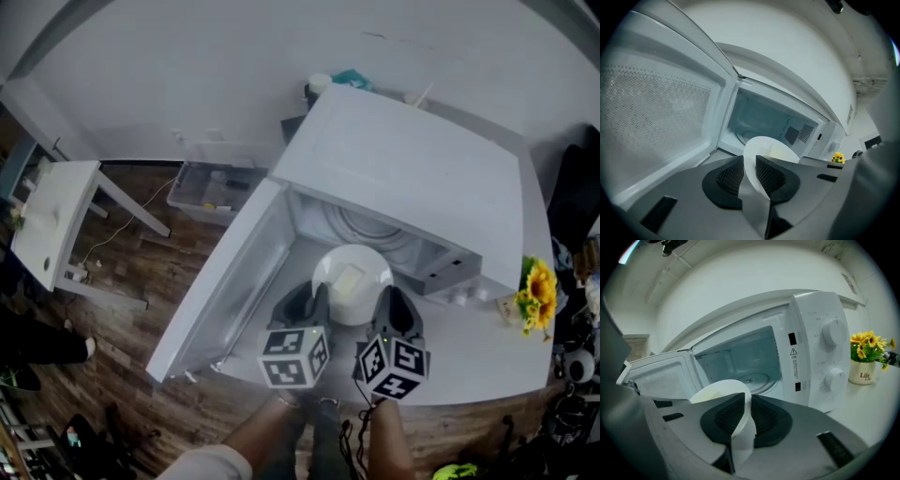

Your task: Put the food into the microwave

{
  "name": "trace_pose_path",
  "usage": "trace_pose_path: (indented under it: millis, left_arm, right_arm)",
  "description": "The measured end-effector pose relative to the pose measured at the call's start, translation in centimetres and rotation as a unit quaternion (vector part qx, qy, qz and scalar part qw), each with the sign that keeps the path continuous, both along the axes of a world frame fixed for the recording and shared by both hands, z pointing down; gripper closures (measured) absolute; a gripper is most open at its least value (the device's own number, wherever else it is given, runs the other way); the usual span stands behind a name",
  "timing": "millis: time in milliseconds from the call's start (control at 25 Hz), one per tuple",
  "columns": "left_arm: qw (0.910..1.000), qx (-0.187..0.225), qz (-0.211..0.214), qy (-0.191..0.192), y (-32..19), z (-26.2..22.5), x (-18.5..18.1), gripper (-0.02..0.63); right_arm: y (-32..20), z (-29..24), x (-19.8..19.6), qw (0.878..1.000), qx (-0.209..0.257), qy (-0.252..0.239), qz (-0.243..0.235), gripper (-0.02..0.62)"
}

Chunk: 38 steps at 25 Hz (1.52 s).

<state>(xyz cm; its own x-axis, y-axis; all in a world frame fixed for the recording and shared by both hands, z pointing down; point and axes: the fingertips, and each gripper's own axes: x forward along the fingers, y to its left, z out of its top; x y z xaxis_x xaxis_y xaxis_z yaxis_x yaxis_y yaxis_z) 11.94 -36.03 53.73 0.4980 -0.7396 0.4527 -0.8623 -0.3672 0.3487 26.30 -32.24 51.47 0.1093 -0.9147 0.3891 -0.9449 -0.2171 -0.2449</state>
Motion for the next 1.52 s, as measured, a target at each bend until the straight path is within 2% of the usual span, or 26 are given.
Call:
trace_pose_path:
  millis: [920,1520]
  left_arm:
    - [0.9996,0.017,0.003,0.024,-7.2,-0.9,2.7,0.517]
    - [0.9991,0.040,0.013,0.006,-12.9,0.2,5.0,0.515]
  right_arm:
    - [-5.9,-0.9,2.4,0.999,0.035,0.003,0.016,0.540]
    - [-10.5,0.1,4.2,0.999,0.036,0.014,0.036,0.540]
